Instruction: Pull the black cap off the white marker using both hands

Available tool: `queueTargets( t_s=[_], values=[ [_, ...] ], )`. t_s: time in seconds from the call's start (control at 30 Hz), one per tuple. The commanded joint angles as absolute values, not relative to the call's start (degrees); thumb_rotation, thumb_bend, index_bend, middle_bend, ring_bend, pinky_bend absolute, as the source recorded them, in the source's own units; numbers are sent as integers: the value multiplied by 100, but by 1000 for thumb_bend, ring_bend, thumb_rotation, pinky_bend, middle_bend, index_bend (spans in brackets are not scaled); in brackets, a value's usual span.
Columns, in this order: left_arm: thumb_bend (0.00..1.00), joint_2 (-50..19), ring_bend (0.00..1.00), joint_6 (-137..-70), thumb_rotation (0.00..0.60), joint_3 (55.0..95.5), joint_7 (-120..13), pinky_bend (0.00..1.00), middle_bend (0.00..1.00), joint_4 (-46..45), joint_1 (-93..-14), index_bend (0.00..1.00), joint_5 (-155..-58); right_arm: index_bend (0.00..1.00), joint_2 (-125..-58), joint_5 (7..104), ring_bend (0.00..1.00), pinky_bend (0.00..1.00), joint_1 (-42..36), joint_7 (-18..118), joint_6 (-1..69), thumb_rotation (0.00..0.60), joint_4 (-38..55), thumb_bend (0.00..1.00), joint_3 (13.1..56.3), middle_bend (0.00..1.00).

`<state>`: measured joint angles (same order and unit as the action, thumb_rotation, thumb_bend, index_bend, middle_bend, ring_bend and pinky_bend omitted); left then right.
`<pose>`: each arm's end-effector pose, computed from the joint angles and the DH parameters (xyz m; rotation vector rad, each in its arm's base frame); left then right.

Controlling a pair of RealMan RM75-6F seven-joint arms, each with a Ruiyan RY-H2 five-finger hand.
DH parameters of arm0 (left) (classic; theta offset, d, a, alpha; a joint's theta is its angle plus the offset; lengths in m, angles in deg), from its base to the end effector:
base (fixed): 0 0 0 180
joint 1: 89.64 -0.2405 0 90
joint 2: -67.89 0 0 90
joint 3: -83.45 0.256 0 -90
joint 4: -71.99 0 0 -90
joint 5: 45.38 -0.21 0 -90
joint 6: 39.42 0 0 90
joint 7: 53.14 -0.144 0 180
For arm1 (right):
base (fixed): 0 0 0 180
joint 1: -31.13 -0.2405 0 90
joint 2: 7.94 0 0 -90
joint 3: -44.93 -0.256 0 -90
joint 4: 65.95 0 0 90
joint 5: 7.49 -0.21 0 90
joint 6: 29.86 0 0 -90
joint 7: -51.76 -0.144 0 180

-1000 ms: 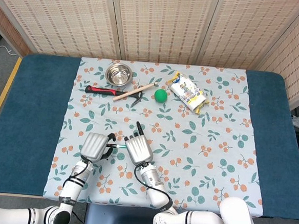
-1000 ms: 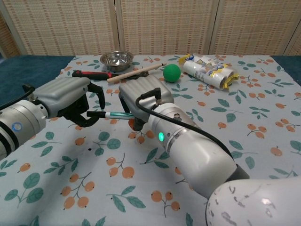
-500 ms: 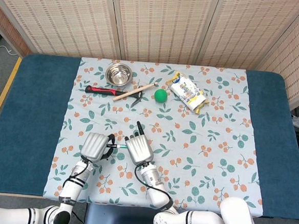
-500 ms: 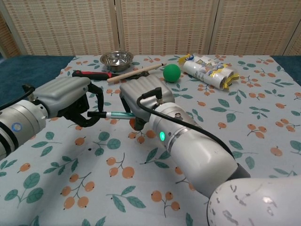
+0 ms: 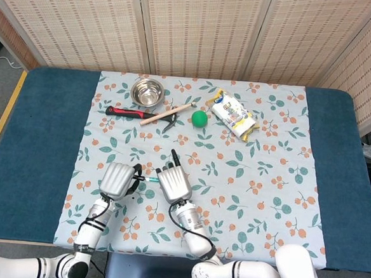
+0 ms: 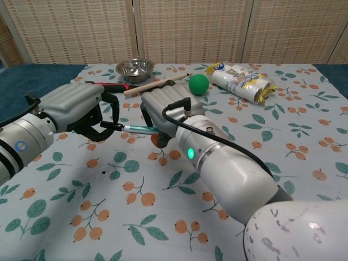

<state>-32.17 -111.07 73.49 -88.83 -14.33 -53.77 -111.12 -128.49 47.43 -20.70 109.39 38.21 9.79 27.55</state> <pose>-0.1327 0.3010 -0.0393 -1.6974 -0.8165 -0.9580 -0.0121 -0.2986 -0.1269 1.8707 -0.6444 0.8746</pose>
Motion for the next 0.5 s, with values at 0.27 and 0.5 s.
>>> queueTargets(
  t_s=[0.27, 0.5],
  values=[
    [740, -3167, 885, -11162, 600, 7322, -8671, 1000, 1000, -1231, -5475, 814, -11158, 875, -12636, 4732, 411, 21, -1905, 10958, 3850, 600, 921, 408, 2945, 734],
    [595, -3295, 885, -10803, 600, 7438, -8328, 1000, 1000, -810, -5567, 746, -10930, 832, -12497, 4757, 411, 23, -1710, 10737, 3787, 600, 643, 412, 3127, 734]
  ],
)
